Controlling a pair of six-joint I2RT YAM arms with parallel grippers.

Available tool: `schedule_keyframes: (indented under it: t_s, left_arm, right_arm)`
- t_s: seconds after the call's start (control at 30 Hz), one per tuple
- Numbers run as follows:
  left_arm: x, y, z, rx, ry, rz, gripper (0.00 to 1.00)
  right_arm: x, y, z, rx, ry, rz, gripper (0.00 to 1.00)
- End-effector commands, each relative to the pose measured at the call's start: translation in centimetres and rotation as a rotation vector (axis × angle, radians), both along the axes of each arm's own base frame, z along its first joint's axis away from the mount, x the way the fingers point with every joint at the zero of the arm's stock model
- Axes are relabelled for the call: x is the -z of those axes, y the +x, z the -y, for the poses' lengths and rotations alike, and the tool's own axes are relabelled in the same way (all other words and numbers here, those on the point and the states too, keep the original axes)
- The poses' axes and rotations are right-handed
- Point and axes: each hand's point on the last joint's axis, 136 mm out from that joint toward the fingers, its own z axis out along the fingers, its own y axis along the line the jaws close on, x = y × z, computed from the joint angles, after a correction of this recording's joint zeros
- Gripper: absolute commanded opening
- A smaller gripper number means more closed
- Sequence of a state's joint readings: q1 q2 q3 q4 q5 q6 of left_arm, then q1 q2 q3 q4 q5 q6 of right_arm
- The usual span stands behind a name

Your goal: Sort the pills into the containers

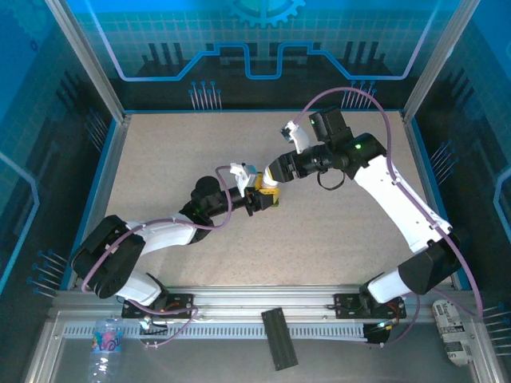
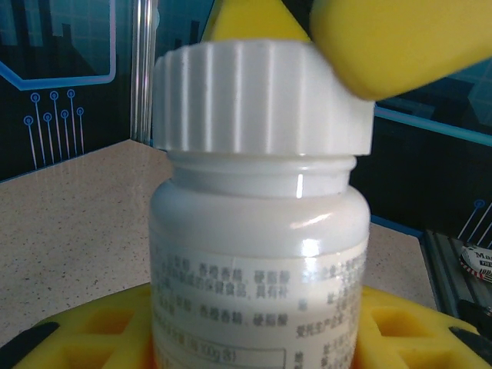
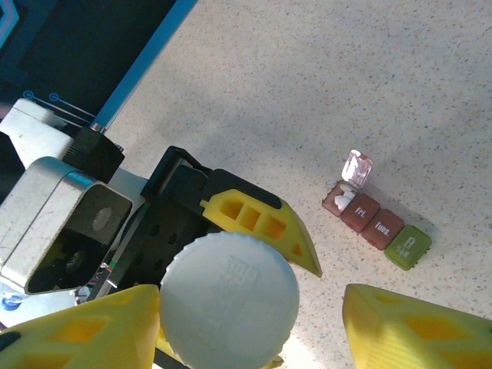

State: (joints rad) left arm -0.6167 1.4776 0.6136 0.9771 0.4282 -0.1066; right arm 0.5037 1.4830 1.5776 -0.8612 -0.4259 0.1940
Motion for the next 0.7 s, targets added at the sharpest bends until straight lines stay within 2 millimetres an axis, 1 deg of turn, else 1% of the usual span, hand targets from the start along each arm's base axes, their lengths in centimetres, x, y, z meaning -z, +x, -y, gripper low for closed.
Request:
schedule_keyframes:
  t_s: [0.0,0.13,0.3,0.43,0.67]
  left_arm:
    - [-1.6,-1.0,0.0,0.033,-0.037,0.039,0.00]
    - [-1.6,-0.9,0.0,0.032,-0.036,0.038,0.00]
    - [-1.6,-0.9,0.1,0.035,-0.036,0.039,0.00]
    - [-1.7,-0.8,0.2,0.036,-0.032,0.042,0.00]
    - [-1.7,-0.8,0.3,0.039,-0.020,0.046,0.00]
  right_arm:
    - [-0.4,-0.4,-0.6,-0.029,-0.004,0.004,0.60]
    - [-0.2,-0.5,-0.8,-0.038,-0.006,-0.002,0.53]
    - [0.1,-0.5,-1.0,-0.037,-0.009,-0.015,0.41]
    - [0.5,-0.4,-1.0,-0.009,-0.027,-0.038,0.40]
    - [2.4,0.3,-0.9,0.091,-0.116,-0.068,0.35]
